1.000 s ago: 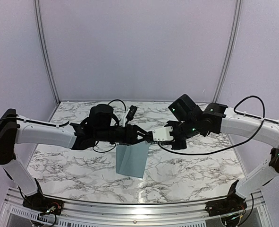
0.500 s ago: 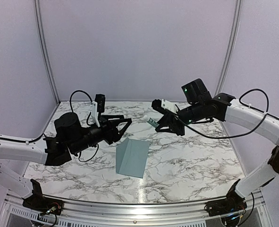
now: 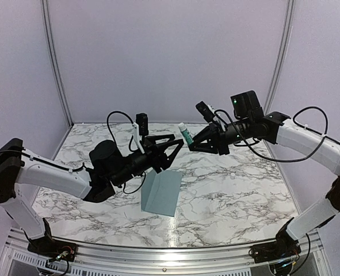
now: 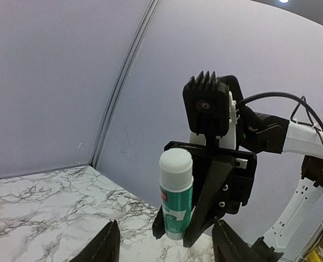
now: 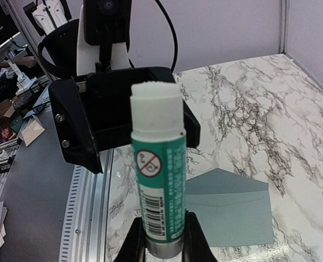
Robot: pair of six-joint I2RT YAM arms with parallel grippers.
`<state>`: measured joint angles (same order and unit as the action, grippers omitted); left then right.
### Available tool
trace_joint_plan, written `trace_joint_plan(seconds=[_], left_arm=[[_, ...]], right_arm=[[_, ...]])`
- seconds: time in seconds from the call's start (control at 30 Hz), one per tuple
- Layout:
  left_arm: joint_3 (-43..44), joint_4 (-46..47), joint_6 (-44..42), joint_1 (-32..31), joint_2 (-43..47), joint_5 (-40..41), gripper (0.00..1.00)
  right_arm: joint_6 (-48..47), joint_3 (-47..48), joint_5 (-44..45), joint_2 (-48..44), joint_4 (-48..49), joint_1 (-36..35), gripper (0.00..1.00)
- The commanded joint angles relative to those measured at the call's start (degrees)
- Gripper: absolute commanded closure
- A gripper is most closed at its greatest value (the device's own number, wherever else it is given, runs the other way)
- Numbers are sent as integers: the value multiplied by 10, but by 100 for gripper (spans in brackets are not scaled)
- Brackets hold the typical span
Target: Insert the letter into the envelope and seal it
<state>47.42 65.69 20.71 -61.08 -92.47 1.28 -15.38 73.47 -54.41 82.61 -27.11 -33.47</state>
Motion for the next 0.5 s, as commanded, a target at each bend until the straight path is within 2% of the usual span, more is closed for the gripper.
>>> trace_joint_plan(seconds=[0.0,0.17,0.47], left_arm=[[35,80,19,-4,-32,-38,41],[58,80,23,-4,-57,-66,43],[87,76,44,-4,-87,-87,59]], right_arm=[[36,-7,-54,4,33,3,93],[48,-13,-66,4,44,3,93],[60,-19,-85,5,57,3,92]])
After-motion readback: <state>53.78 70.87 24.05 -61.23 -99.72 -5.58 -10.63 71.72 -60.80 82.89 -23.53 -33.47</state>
